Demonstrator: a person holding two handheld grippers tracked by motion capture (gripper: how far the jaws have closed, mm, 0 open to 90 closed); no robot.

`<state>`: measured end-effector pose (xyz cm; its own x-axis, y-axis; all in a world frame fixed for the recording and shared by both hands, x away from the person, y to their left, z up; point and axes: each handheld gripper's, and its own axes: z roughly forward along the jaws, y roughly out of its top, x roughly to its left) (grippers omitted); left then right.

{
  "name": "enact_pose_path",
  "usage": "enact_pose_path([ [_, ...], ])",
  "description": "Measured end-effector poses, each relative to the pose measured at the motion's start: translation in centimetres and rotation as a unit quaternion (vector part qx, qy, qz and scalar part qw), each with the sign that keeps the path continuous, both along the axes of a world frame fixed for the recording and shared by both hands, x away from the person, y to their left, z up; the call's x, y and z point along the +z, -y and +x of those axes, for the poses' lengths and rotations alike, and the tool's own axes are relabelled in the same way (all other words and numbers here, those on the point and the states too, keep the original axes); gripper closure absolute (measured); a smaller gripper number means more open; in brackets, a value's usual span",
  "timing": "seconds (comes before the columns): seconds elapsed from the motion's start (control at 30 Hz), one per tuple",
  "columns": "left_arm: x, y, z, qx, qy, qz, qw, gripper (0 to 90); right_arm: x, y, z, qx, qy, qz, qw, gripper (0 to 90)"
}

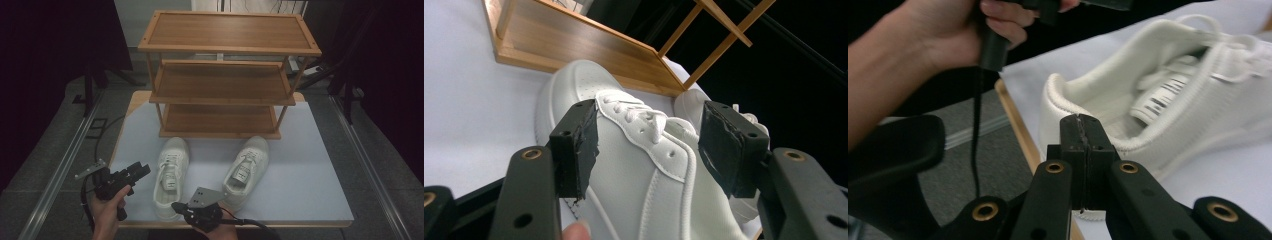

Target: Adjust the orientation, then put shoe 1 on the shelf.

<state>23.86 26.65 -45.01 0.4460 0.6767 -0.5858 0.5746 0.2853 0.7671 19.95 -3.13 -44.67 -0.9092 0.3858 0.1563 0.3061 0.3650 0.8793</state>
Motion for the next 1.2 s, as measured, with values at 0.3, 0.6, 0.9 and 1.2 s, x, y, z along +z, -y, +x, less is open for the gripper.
enact_pose_path([
  [0.3, 0.1, -0.4, -0.1, 0.001, 0.002, -0.003, 1.0000, 40.7, -0.1, -2.3, 0.2, 0.020, 0.010, -0.002, 0.9997, 88.4],
  [0.6, 0.0, -0.1, -0.1, -0.001, -0.002, -0.003, 1.0000, 40.4, 1.6, 3.8, 0.8, -0.043, 0.029, 0.028, 0.9983, 75.6],
  [0.9, 0.0, 0.8, -0.1, -0.012, -0.005, 0.004, 0.9999, 39.8, 3.0, 9.2, 1.5, -0.096, 0.037, 0.048, 0.9936, 58.0],
  [1.2, -0.3, 1.4, 0.1, -0.039, -0.011, 0.009, 0.9991, 39.6, 3.6, 12.4, 2.1, -0.136, 0.041, 0.061, 0.9880, 55.4],
])
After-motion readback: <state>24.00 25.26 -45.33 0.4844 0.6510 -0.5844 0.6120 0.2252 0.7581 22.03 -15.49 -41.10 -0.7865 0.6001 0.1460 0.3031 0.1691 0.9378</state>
